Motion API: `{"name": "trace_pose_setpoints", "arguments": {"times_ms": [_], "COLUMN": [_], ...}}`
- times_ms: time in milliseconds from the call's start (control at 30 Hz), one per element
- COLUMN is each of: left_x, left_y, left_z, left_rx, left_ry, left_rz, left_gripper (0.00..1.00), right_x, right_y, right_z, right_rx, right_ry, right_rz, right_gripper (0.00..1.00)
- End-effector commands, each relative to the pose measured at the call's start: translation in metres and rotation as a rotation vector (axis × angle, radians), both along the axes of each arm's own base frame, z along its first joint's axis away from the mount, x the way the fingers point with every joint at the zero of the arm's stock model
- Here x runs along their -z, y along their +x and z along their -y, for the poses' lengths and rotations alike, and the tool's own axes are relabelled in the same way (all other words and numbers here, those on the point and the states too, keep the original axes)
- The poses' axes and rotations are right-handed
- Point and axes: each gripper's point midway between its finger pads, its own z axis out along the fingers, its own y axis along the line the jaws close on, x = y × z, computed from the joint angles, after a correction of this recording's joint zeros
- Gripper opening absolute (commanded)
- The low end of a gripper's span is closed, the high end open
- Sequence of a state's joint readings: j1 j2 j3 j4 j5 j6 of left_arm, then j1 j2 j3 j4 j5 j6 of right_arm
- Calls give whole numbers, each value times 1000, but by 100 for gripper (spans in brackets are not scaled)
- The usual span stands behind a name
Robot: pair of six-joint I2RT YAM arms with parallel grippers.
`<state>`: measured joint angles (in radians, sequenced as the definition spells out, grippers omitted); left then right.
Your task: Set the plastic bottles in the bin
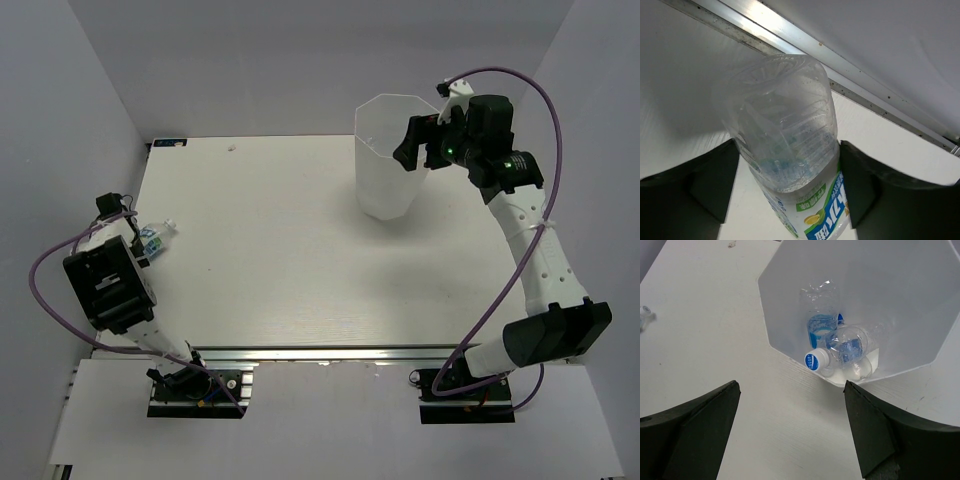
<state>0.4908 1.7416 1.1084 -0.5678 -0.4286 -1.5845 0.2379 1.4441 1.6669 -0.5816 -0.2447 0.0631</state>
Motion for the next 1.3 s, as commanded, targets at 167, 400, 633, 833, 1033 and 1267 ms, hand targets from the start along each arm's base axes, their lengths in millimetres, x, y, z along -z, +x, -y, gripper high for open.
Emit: {"name": "trace_pose_setpoints", "arguments": {"times_ms": [167,400,633,833,1033,1267], "left_x": [-21,-60,-109,-140,-174,-198], "left_y": [-10,5,65,94,92,85], "left_z": [10,24,107,227,296,319], "left_rx": [110,324,761,1085,1214,1210], "left_ry": [38,143,201,199,222,278], "left_rz": [2,78,208,335,464,515], "left_gripper": [54,31,24,19,20,20], "right_x": [-20,-20,25,50,83,118], "right_y": [-10,-27,-66,-94,-98,-86], "right_z": [-10,-24,-91,-157,-199,-224], "right_rx": [-85,-192,-446,-630,-733,-738], "right_ry": [-5,-48,-316,-361,-331,-296], "right_rz": [90,142,169,182,144,56], "right_gripper": [89,89,89,89,89,89]}}
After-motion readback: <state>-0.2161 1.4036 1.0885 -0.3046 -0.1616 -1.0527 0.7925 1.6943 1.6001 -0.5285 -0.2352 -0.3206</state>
